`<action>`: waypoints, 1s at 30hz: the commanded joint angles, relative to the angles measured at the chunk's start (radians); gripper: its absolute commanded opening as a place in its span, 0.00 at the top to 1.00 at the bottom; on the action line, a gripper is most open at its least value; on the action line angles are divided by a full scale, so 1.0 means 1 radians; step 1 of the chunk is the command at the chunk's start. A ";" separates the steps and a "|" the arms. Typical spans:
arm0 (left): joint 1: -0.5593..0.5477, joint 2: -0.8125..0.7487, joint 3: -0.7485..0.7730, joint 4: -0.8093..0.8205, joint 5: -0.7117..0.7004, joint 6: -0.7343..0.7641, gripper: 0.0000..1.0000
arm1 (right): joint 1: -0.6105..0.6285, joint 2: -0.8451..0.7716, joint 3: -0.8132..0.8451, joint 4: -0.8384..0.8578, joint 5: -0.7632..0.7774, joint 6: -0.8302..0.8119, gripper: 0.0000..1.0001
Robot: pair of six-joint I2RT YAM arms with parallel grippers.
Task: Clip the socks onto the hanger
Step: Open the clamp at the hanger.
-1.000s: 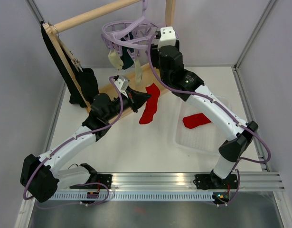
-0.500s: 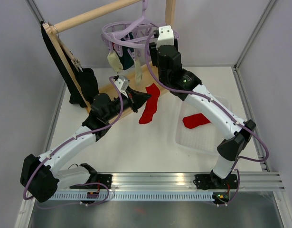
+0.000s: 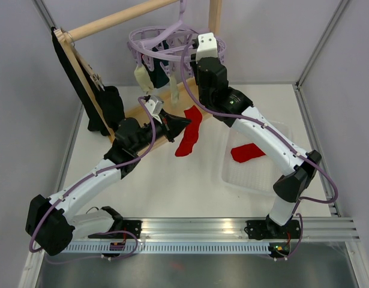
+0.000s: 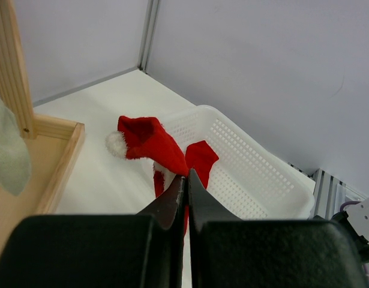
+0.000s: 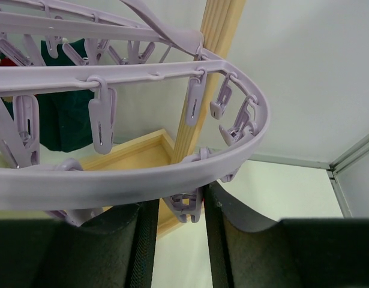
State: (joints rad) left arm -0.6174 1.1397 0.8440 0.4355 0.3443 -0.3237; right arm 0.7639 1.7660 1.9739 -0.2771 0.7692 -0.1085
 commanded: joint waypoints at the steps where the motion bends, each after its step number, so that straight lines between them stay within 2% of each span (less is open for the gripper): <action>1: -0.002 -0.008 0.012 0.006 0.005 0.031 0.98 | 0.003 -0.007 0.046 0.030 0.018 0.001 0.69; 2: -0.002 -0.008 0.012 0.008 0.004 0.029 0.98 | 0.003 -0.007 0.045 0.029 0.016 0.001 0.75; 10: -0.002 0.014 0.027 0.035 0.001 0.026 0.98 | 0.005 -0.028 0.054 -0.008 -0.010 0.047 0.91; 11: -0.002 0.021 0.035 0.052 0.005 0.026 0.98 | 0.003 -0.033 0.054 -0.019 -0.011 0.067 0.98; 12: -0.002 0.037 0.038 0.061 0.010 0.026 0.98 | 0.005 -0.034 0.054 -0.027 -0.014 0.076 1.00; 20: -0.002 0.135 0.102 0.144 0.015 0.109 0.98 | 0.003 -0.056 0.063 -0.099 -0.059 0.197 1.00; 30: -0.005 0.242 0.170 0.263 -0.063 0.451 0.98 | 0.003 -0.050 0.115 -0.175 -0.082 0.288 1.00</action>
State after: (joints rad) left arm -0.6178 1.3586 0.9543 0.6102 0.3222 -0.0349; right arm 0.7639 1.7550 2.0331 -0.4232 0.6987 0.1287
